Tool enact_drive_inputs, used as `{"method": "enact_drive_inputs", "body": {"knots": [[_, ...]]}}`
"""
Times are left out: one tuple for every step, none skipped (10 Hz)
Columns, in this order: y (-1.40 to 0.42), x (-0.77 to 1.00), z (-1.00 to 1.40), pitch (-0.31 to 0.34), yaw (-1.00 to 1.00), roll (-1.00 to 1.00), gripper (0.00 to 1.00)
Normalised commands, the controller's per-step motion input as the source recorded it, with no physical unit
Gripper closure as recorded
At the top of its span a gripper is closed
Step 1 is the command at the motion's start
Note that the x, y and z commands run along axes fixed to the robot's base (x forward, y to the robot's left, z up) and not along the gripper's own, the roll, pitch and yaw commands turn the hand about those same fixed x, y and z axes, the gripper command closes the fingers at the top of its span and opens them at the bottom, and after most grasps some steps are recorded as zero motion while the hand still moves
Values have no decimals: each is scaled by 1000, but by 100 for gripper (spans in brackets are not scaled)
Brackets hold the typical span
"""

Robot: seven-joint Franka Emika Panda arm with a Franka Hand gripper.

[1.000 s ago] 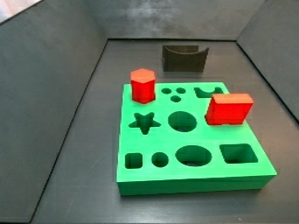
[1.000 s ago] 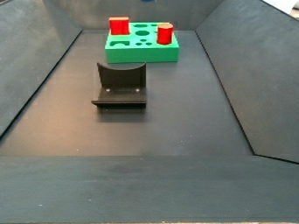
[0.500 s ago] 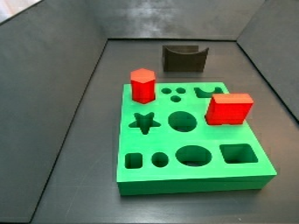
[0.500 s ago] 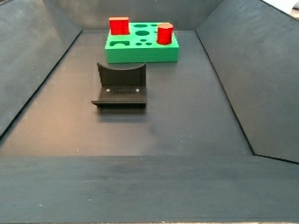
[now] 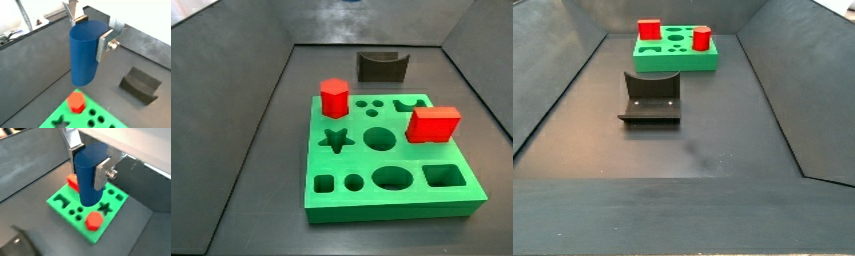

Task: Pick up the oval object. Move up. Move to above the board. Insert the oval object.
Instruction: Move to above the board, then insert the oval object.

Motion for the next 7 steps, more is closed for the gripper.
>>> {"method": "enact_drive_inputs", "body": {"knots": [[-636,-133,38,-6,8,1,100],[-378,-66,25,4,7,-2,100],[-222,-21,18,9,8,-4,100],[0,-17,0,0,0,0,100],[-157,-251,-183,-1,0,0,100],[-546,-180,-226,61,-377,94,100],[-597,0,-283,79,-646,9,100]]}}
